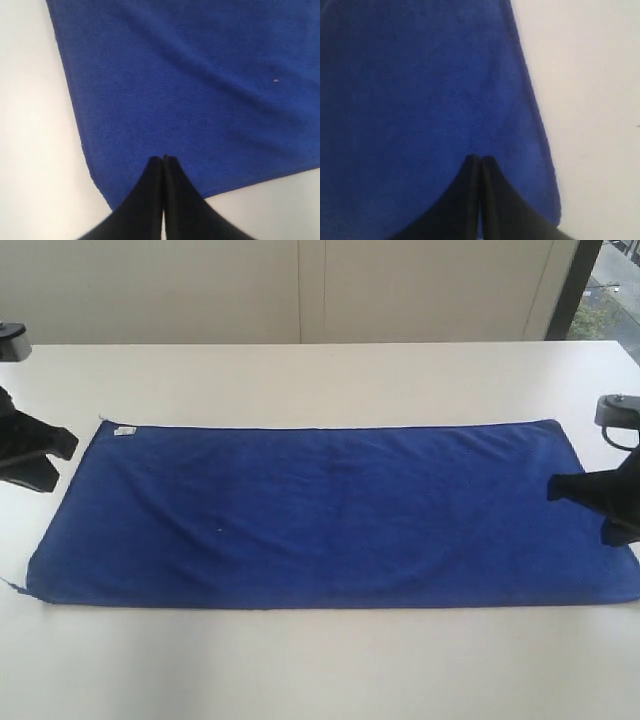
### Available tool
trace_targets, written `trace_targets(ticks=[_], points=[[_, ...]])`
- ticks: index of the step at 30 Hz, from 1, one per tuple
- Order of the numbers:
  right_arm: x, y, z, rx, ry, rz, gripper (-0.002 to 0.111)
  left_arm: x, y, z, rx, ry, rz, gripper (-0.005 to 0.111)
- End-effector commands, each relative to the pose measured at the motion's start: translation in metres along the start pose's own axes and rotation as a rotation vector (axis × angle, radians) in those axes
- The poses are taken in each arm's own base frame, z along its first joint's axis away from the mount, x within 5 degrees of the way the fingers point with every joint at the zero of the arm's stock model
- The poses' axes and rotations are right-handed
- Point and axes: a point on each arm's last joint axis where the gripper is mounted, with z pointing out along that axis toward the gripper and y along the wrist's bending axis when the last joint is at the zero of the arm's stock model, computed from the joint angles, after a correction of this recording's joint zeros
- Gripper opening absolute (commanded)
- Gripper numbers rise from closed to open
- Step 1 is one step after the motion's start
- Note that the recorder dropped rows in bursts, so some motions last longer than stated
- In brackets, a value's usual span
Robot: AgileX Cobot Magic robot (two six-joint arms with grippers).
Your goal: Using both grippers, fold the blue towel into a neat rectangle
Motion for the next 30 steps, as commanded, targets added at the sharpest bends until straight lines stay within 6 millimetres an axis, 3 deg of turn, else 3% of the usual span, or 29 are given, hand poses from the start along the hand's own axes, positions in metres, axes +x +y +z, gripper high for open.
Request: trace_targets(ticks=[1, 14, 30], points=[[0.012, 0.000, 0.011, -0.024, -0.055, -0.006, 0.000, 0.019, 0.003, 0.020, -0.009, -0.016, -0.038, 0.000], [0.029, -0.003, 0.039, 0.012, 0.102, -0.019, 0.000, 0.027, 0.009, 0.046, -0.010, -0.002, -0.105, 0.000], [0.037, -0.006, 0.039, 0.058, 0.206, 0.015, 0.000, 0.026, 0.010, 0.048, -0.016, -0.010, -0.106, 0.000]])
